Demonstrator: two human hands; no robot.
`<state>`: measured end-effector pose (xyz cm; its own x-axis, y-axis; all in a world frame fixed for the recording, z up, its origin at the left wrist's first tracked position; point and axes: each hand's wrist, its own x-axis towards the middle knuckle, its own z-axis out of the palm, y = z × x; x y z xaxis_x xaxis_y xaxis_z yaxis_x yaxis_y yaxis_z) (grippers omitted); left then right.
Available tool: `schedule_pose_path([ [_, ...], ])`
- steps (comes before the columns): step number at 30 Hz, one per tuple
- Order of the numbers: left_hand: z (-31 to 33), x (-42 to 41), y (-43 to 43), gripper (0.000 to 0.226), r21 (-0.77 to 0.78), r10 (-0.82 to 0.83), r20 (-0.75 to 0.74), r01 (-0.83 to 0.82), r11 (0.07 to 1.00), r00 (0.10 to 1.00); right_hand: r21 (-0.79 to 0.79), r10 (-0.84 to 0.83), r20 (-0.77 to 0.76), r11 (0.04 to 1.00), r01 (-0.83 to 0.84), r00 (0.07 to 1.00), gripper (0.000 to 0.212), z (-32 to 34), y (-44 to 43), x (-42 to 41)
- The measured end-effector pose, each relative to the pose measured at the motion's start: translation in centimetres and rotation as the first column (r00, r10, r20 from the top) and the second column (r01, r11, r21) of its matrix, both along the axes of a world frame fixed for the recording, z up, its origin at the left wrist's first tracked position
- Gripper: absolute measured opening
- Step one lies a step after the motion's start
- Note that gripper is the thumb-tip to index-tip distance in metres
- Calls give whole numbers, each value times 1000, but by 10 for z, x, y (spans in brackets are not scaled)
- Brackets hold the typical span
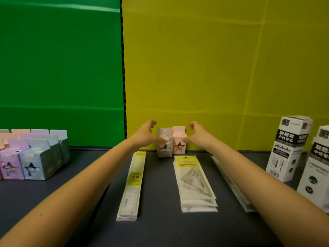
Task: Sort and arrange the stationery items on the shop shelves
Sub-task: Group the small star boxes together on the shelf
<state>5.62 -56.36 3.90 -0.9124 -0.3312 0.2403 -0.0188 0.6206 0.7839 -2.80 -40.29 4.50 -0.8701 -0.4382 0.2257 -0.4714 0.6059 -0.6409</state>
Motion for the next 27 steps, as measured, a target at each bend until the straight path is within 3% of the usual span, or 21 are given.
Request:
schedule_pose_path([
  [5,-12,-30,3,91,-10,35,-6,-35,999,999,122,83,-95,990,-72,992,81,-6,-12,-30],
  [8,-19,-38,0,82,42,24,16,-25,999,1000,164,124,-149,981,-99,981,82,-15,-17,-42],
  [11,-25,-43,-2,58,-63,72,12,-71,995,997,214,120,-208,974,-75,971,70,-21,-20,-49],
  [15,-23,-36,-2,47,-116,115,-56,-121,986,992,296,122,-271,954,-38,955,46,-23,-17,-47],
  [20,14,4,-14,39,-88,155,-283,-187,978,947,57,5,-375,998,18,927,43,2,-11,-26],
  [27,55,121,-43,41,-80,160,-291,-191,978,943,-146,254,-254,944,-296,933,51,49,-18,40],
])
